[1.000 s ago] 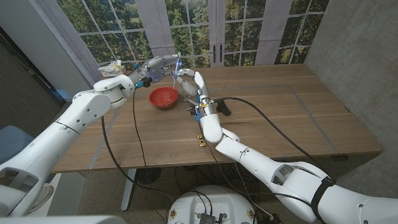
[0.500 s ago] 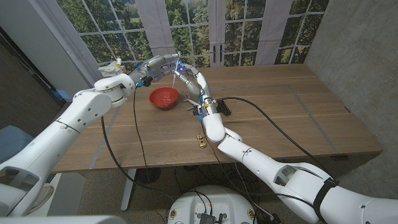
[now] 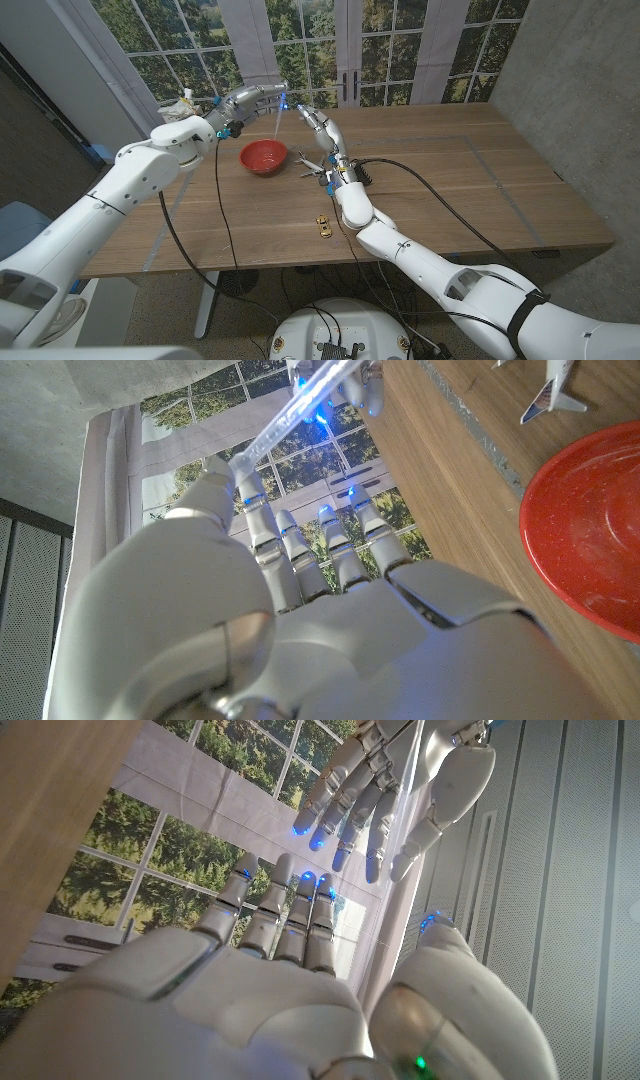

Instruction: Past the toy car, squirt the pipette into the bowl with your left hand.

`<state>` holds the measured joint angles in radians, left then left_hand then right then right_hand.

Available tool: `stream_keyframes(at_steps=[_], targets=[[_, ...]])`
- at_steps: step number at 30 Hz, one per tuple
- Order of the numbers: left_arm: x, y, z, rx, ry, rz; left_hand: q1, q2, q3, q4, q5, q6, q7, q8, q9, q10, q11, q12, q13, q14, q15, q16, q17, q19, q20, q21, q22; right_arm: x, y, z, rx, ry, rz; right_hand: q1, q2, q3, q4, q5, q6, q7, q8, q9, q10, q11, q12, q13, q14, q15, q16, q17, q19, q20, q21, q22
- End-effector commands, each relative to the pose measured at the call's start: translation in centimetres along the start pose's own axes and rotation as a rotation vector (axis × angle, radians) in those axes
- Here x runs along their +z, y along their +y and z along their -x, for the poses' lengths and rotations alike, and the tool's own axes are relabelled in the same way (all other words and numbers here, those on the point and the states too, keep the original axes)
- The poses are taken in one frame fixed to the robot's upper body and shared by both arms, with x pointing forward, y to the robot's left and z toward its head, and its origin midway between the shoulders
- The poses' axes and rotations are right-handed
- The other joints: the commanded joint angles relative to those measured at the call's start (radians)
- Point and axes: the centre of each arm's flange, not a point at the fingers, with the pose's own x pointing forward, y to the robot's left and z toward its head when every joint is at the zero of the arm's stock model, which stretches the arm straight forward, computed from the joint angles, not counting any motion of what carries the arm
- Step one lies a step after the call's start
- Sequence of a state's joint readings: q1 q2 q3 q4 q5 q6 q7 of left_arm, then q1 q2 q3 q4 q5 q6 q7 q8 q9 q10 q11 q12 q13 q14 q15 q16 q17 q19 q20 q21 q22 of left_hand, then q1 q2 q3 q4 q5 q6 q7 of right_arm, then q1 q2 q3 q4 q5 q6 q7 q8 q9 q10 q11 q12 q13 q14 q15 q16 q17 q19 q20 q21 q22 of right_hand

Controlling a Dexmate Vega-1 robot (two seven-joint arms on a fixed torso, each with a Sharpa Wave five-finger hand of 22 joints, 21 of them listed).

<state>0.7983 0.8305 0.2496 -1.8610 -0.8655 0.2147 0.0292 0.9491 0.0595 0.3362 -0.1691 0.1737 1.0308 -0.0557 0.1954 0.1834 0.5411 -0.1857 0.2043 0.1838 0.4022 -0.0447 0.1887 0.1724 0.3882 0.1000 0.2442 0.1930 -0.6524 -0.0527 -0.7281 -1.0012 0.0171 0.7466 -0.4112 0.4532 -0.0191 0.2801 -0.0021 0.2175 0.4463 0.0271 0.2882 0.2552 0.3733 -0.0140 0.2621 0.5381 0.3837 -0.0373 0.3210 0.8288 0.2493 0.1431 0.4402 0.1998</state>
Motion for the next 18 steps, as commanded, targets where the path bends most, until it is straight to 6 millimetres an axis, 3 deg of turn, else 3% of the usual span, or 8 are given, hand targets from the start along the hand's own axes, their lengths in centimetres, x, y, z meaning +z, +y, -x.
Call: stream_keyframes(at_steps=[1, 13, 18], targets=[[1.0, 0.6, 0.9, 0.090, -0.057, -0.101, 0.007, 0.001, -0.003, 0.000, 0.001, 0.001, -0.006, -0.003, 0.006, 0.001, 0.001, -0.001, 0.002, 0.006, -0.061, -0.001, 0.000, 0.000, -0.006, 0.001, 0.005, -0.2, -2.3, 0.9, -0.020, 0.038, -0.122, -0.018, -0.002, 0.001, 0.009, -0.006, 0.011, 0.005, -0.001, -0.002, 0.010, 0.007, -0.001, 0.001, -0.004, 0.004, -0.004, -0.002, -0.008, 0.002, -0.003, 0.000], [1.6, 1.5, 2.1, 0.185, -0.096, -0.182, 0.008, 0.002, -0.005, 0.001, 0.001, 0.005, -0.010, -0.003, 0.006, 0.006, 0.000, 0.000, 0.002, 0.009, -0.063, 0.000, 0.001, 0.000, -0.010, 0.001, 0.005, 0.1, -4.4, 1.5, -0.011, 0.093, -0.251, -0.040, 0.006, -0.005, 0.012, -0.008, 0.018, 0.015, -0.004, -0.008, 0.010, 0.017, -0.008, -0.006, -0.027, 0.019, -0.018, -0.011, -0.008, 0.009, -0.004, 0.000], [1.8, 1.8, 2.5, 0.213, -0.107, -0.215, 0.008, 0.002, -0.006, 0.002, 0.000, 0.005, -0.009, -0.003, 0.006, 0.004, 0.001, -0.001, 0.002, 0.009, -0.064, 0.000, 0.001, 0.000, -0.011, 0.001, 0.005, 0.2, -5.3, 1.9, 0.006, 0.120, -0.299, -0.044, 0.010, -0.004, 0.002, -0.008, 0.020, 0.016, -0.011, -0.015, -0.017, 0.034, -0.027, -0.017, -0.049, 0.021, -0.033, -0.024, -0.028, 0.006, -0.014, -0.002]])
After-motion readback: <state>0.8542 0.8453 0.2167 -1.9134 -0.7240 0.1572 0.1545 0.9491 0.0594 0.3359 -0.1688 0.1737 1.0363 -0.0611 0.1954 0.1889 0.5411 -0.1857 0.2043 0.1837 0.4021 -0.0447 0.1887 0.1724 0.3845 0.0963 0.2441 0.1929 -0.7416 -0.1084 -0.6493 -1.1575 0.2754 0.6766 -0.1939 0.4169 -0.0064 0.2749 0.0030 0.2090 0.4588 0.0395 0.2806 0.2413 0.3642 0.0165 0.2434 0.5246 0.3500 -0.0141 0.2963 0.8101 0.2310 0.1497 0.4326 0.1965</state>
